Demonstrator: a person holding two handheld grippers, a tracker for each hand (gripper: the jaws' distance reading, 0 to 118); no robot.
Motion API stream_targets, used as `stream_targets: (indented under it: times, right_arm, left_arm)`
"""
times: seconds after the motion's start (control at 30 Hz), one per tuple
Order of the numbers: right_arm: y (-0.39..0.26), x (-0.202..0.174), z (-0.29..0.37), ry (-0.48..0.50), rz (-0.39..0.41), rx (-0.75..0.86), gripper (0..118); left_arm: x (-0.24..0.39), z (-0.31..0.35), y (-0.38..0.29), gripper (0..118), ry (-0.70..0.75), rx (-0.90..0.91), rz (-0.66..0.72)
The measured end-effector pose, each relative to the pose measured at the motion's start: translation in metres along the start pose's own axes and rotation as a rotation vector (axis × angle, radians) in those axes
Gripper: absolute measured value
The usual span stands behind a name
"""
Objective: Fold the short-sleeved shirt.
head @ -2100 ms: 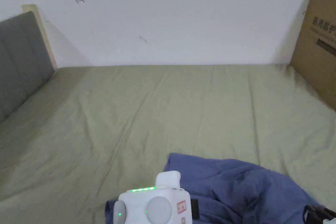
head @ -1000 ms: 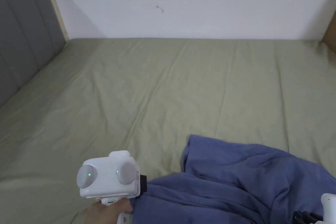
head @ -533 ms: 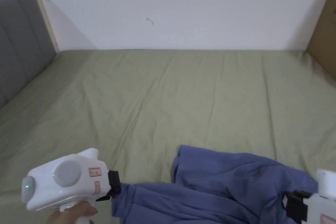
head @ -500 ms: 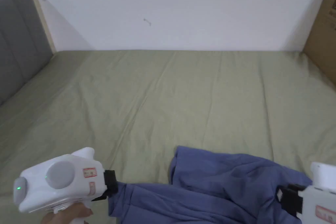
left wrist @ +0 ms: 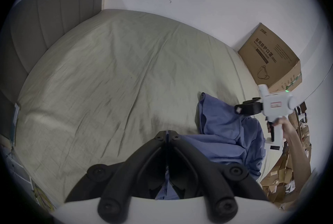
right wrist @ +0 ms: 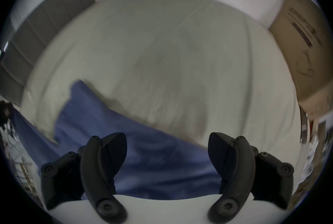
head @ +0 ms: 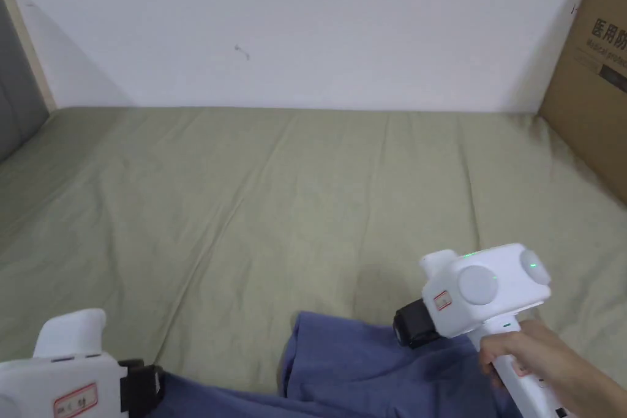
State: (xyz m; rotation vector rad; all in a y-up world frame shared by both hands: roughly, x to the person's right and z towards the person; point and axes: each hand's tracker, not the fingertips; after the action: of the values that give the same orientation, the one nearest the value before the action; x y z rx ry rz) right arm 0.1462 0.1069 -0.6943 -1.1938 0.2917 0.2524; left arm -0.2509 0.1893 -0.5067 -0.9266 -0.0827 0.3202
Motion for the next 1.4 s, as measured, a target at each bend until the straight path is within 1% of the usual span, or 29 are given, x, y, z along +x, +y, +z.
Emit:
stream_targets:
  times: [0.03,0.07,0.1,0.13,0.17,0.2,0.23,0.27,0.3,0.33,0.4,0.43,0.47,0.5,0.57,0.6,0.63,0.7,0.73,0.77,0.9,1.0,1.07,1.13,1.2,1.23,1.3,1.37,1.4]
  right_arm:
    - [0.004,0.000,-0.017,-0.022,0.011,-0.066,96]
    - [0.003,0.002,-0.037,-0.045,-0.002,-0.143,96]
    - [0.002,0.007,-0.042,0.008,-0.041,-0.125,96]
    - [0.006,0.012,-0.036,0.022,-0.079,-0.107,97]
    - [0.008,0.015,-0.028,0.019,-0.070,-0.098,96]
    - [0.001,0.008,-0.020,0.020,-0.054,-0.094,95]
    - [-0.001,0.007,-0.017,0.021,-0.025,-0.087,90]
    - [-0.003,0.007,-0.016,0.017,-0.018,-0.089,86]
    - [-0.004,0.005,-0.014,0.015,-0.031,-0.088,82]
    - [-0.004,0.001,-0.010,0.013,-0.051,-0.085,76]
    - [-0.005,-0.004,-0.003,0.004,-0.065,-0.072,57]
    - [-0.003,-0.006,0.001,-0.002,-0.059,-0.070,37]
    - [-0.002,-0.008,0.006,0.000,-0.053,-0.065,6]
    - [-0.003,-0.013,0.009,-0.055,-0.040,-0.057,4]
    - [-0.006,-0.017,0.011,-0.033,-0.035,-0.077,4]
    - [-0.005,-0.016,0.015,-0.041,-0.049,-0.079,4]
    - [-0.006,-0.014,0.022,-0.046,-0.105,-0.068,4]
    - [-0.008,-0.004,0.047,0.001,-0.195,-0.001,4]
    - [-0.008,0.003,0.064,0.017,-0.231,0.021,4]
    - [-0.008,0.008,0.083,0.024,-0.246,0.059,4]
    - [-0.007,0.033,0.178,-0.007,-0.317,0.225,4]
    - [-0.021,0.048,0.252,0.002,-0.380,0.321,4]
    - [-0.031,0.059,0.292,-0.032,-0.420,0.390,4]
    - [-0.042,0.071,0.331,-0.036,-0.458,0.446,4]
    - [-0.055,0.081,0.361,-0.014,-0.500,0.499,4]
    - [-0.061,0.084,0.375,-0.021,-0.524,0.523,4]
    - [-0.069,0.090,0.396,-0.047,-0.516,0.551,4]
    - [-0.079,0.093,0.413,-0.051,-0.525,0.568,4]
    - [-0.081,0.098,0.419,-0.041,-0.544,0.582,4]
  left_arm:
    - [-0.002,-0.002,0.000,0,0.000,0.001,0.001]
    - [-0.003,-0.003,0.000,0,-0.001,-0.001,0.001]
    - [-0.004,-0.004,0.000,0,0.003,-0.005,0.005]
    - [-0.005,-0.005,0.000,0,0.007,-0.006,0.000]
    - [-0.005,-0.006,0.001,0,0.010,-0.007,-0.006]
    - [-0.004,-0.006,0.001,0,0.011,-0.006,-0.006]
    - [-0.003,-0.007,0.002,0,0.006,-0.003,-0.008]
    - [-0.002,-0.007,0.002,0,0.005,-0.001,-0.006]
    - [-0.001,-0.006,0.003,0,0.007,0.004,0.000]
    - [0.001,-0.006,0.003,0,0.009,0.010,-0.003]
    - [0.004,-0.001,0.002,0,0.017,0.010,-0.005]
    - [0.005,0.002,0.001,0,0.017,0.013,-0.015]
    - [0.006,0.005,0.002,0,0.018,0.014,-0.017]
    - [0.007,0.009,0.002,0,0.018,0.018,-0.014]
    - [0.008,0.017,0.002,0,0.016,0.041,0.008]
    - [0.008,0.024,0.003,0,0.015,0.047,0.023]
    - [0.009,0.031,0.004,0,0.003,0.056,0.016]
    - [0.012,0.047,0.006,0,0.006,0.079,0.000]
    - [0.015,0.056,0.008,0,0.017,0.095,-0.027]
    - [0.016,0.066,0.009,0,0.027,0.115,-0.038]
    - [0.020,0.109,0.020,0,0.067,0.216,-0.036]
    - [0.022,0.139,0.031,0,0.098,0.273,-0.084]
    - [0.026,0.159,0.037,0,0.123,0.302,-0.093]
    - [0.029,0.185,0.044,0,0.120,0.356,-0.048]
    - [0.036,0.209,0.048,0,0.098,0.424,-0.084]
    - [0.040,0.219,0.051,0,0.100,0.438,-0.110]
    - [0.046,0.232,0.060,0,0.113,0.448,-0.124]
    - [0.051,0.242,0.068,0,0.123,0.469,-0.129]
    - [0.053,0.247,0.071,0,0.131,0.480,-0.138]
